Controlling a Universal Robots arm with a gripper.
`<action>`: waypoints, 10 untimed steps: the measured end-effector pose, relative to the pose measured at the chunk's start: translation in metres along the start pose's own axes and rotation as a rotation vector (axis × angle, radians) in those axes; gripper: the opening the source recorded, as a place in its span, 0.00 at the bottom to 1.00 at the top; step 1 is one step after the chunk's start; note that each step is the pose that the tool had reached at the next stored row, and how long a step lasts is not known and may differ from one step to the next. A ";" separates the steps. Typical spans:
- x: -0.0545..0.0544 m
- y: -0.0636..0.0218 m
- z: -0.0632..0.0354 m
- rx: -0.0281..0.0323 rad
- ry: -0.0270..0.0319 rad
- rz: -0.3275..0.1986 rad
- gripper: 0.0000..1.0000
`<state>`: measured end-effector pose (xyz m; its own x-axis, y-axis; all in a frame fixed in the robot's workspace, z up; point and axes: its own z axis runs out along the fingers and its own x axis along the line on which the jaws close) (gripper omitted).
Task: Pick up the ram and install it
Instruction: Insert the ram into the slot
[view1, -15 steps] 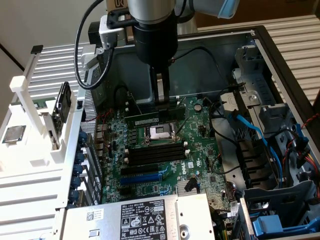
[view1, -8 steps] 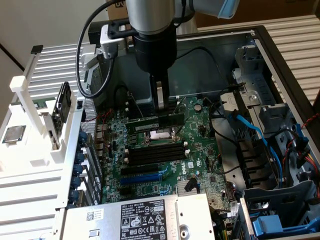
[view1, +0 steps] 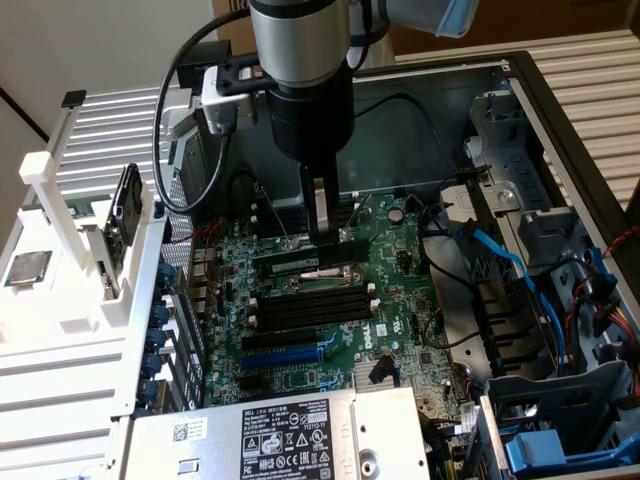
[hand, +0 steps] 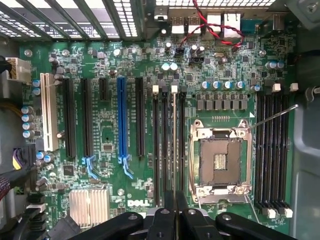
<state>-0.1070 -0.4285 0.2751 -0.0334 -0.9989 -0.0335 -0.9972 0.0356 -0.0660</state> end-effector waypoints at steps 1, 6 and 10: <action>0.000 0.0001 0.0004 0.0000 -0.0005 0.001 0.12; 0.001 0.0001 0.0027 -0.0001 -0.0005 0.002 0.12; 0.004 0.0001 0.0040 -0.0001 -0.0008 0.002 0.12</action>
<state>-0.1070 -0.4324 0.2710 -0.0352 -0.9988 -0.0345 -0.9971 0.0374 -0.0658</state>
